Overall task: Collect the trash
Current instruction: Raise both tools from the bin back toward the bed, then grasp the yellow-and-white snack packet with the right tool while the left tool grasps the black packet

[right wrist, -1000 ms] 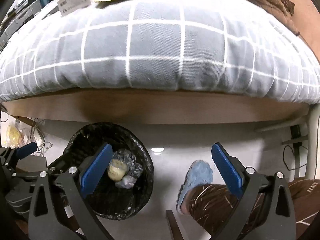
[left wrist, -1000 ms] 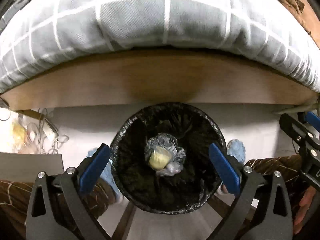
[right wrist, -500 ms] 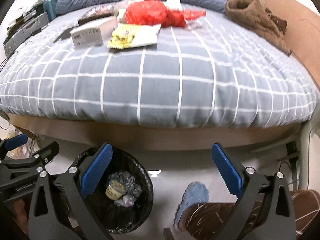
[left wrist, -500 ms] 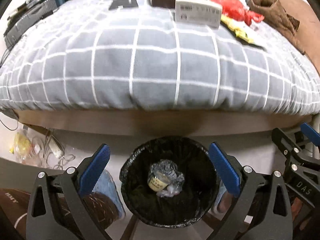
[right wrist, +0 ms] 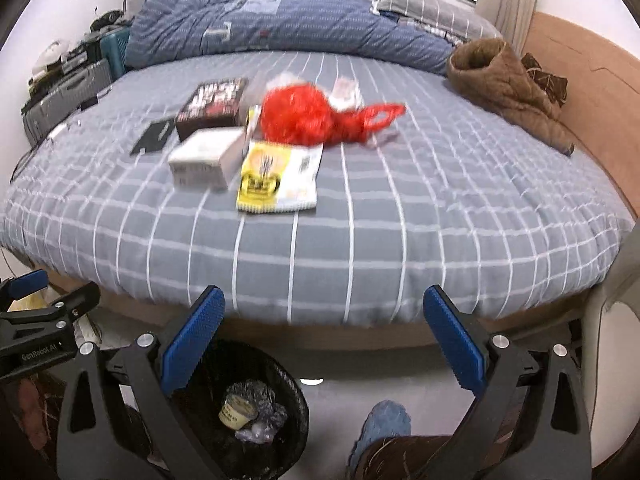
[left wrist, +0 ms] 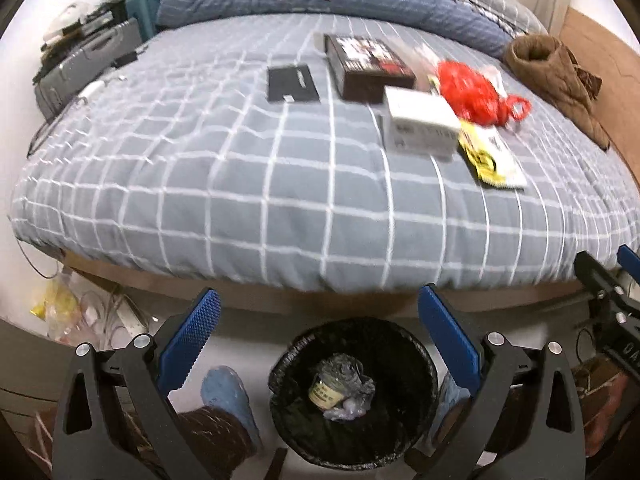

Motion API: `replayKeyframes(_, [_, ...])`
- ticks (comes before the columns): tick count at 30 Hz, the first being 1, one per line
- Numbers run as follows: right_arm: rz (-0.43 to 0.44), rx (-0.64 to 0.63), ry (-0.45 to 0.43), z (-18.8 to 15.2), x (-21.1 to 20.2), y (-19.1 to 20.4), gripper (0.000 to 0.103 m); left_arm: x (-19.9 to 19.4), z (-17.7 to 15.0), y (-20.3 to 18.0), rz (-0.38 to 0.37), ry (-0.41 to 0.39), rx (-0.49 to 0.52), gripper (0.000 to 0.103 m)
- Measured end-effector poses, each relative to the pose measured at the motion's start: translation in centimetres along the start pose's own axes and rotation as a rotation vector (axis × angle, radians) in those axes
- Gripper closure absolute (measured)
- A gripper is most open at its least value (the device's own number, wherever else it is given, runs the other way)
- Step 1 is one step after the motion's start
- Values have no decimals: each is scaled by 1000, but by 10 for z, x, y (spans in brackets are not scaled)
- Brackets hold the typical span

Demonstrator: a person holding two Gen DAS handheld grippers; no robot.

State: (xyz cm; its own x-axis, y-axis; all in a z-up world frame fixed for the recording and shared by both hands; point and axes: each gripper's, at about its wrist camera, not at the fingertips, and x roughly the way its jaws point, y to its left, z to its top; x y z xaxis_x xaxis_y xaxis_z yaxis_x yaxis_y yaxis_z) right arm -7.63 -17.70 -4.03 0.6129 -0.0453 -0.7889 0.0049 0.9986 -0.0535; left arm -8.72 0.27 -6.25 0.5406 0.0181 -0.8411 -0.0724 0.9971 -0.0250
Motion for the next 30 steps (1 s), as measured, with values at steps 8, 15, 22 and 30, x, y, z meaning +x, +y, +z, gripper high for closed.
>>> replayKeyframes(8, [3,16,-37,46,2,-7,8,-6,39,18,7,-30,-41,6])
replayKeyframes(15, [1,5,-31,74,25,-6,8,12,84,27,9,-39,-62,6])
replayKeyframes(22, [8,4,-16,108,62,2,8,36,138,30,22,-67,-53,6])
replayKeyframes(30, [29,-35,39,120,116,20,8,87,186,31,41,-56,-48,6])
